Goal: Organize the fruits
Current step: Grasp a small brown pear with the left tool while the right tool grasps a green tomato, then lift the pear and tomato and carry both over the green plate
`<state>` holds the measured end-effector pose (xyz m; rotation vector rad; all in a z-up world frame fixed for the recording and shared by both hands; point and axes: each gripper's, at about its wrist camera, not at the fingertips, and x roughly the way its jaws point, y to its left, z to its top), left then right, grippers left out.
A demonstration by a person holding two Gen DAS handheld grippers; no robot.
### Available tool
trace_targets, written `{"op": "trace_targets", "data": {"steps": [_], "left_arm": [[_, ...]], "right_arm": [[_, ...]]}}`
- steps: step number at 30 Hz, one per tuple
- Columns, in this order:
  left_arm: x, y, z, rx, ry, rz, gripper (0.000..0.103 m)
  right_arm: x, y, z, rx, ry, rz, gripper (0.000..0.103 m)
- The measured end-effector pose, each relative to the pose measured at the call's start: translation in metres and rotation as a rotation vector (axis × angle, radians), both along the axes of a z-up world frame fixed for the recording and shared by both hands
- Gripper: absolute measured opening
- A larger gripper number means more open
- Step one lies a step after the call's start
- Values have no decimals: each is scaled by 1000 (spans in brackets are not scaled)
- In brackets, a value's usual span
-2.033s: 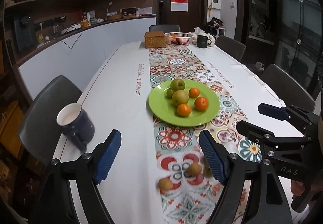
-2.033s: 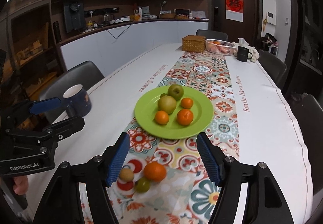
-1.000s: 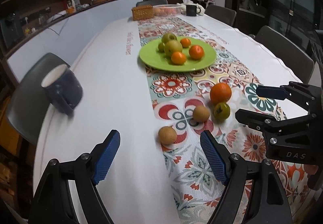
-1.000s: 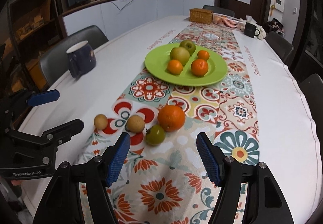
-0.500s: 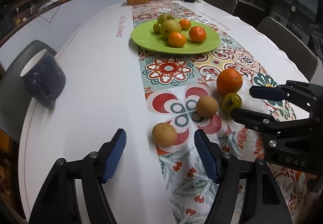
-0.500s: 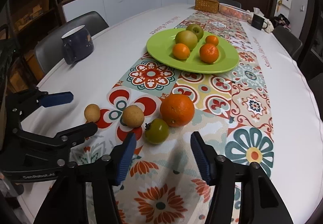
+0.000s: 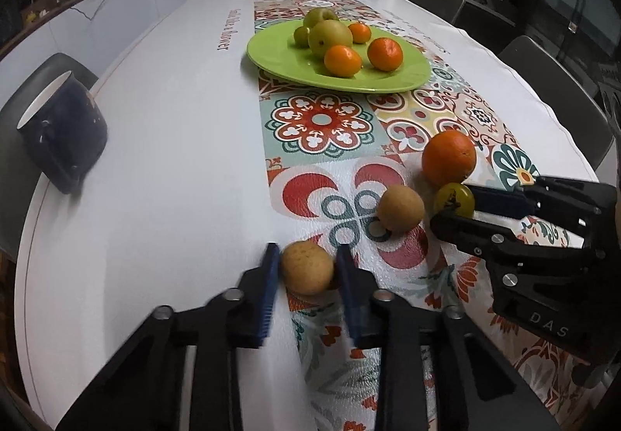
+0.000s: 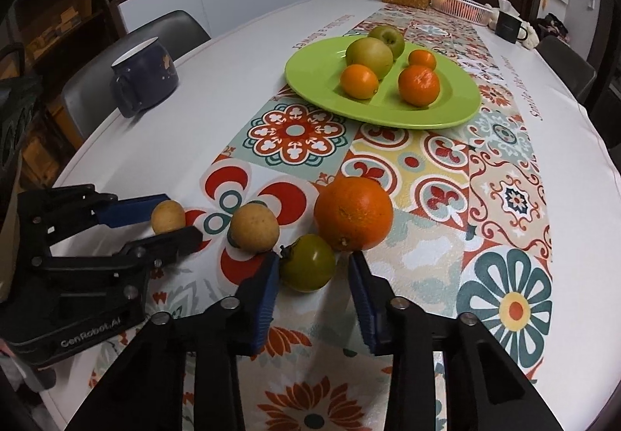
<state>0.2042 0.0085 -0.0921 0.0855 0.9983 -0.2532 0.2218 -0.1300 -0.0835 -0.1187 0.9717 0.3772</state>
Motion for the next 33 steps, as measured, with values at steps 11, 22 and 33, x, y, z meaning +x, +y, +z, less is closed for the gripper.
{"op": "trace_targets", "data": {"steps": [11,22,33], "left_arm": [[-7,-6,14,-29,-16,-1,27],[-20,-10,33,-50,-57,15,27],[-25,-16,56,-54,-113,17,27]], "right_arm": [[-9,-5,10,30,-16,-1,30],[-21,-11,25,59,-46,2,30],[-25,-22,47,83,-102,-6,30]]}}
